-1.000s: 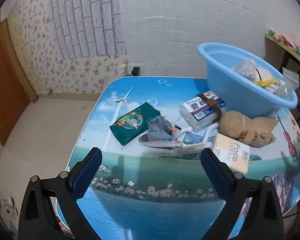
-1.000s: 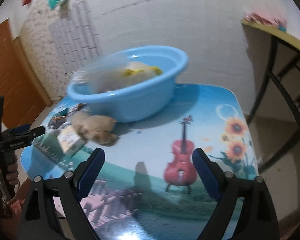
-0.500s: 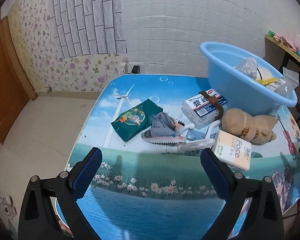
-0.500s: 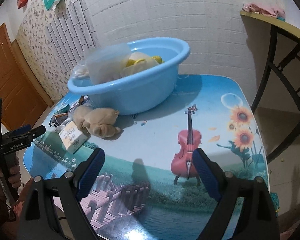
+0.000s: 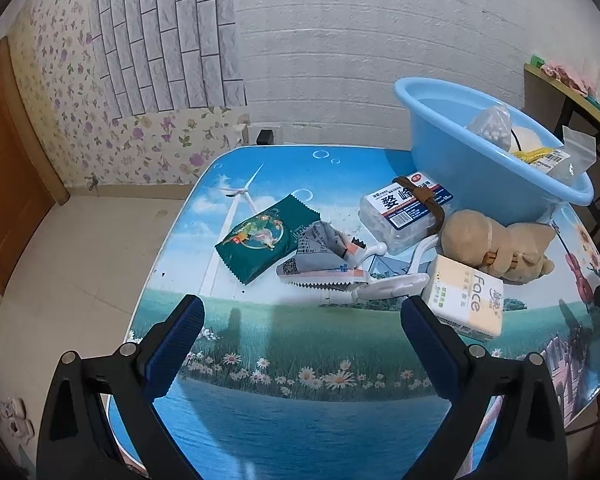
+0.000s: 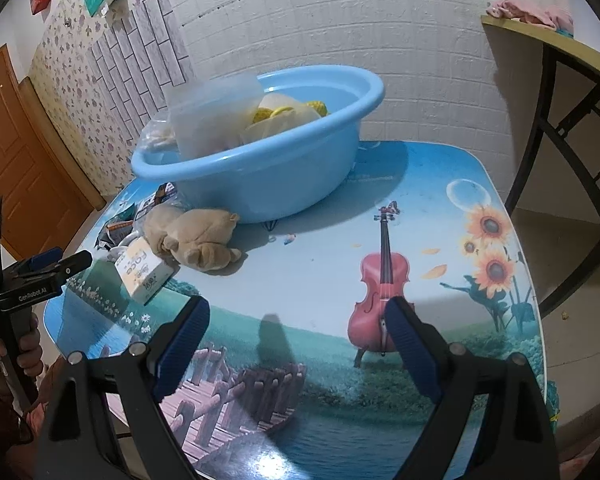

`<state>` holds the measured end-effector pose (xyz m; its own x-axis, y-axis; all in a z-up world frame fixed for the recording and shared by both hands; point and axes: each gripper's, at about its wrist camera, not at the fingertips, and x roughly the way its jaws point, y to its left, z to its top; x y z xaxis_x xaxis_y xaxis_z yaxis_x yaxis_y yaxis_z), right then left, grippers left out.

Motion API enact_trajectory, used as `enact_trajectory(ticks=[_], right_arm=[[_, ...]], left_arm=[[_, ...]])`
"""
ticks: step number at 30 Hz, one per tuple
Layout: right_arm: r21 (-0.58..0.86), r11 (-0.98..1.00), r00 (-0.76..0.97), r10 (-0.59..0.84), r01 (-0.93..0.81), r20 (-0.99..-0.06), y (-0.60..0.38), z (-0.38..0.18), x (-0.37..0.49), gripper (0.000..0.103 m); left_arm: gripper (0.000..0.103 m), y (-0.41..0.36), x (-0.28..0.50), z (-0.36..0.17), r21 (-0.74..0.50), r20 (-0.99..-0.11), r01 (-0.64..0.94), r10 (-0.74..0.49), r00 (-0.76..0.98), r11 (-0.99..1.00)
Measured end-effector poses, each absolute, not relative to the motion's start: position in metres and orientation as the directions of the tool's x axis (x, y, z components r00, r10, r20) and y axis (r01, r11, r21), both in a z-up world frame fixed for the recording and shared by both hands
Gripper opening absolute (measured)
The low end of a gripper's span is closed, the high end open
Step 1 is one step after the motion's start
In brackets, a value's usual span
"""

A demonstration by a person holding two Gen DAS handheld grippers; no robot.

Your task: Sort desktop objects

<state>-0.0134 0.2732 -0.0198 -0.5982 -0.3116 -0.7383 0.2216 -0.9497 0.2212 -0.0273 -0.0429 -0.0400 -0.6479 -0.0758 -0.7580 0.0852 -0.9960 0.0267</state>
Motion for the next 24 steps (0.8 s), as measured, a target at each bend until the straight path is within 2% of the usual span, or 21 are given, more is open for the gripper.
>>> enact_trajectory(ticks=[24], right_arm=[[0.227, -0.952, -0.574, -0.305, 0.205, -0.760, 0.2740, -0.0261, -0.0146, 0.091]], left_arm=[[0.099, -0.0436, -0.0239, -0.0432, 0.031, -0.761, 0.079, -0.075, -0.644, -0.996]])
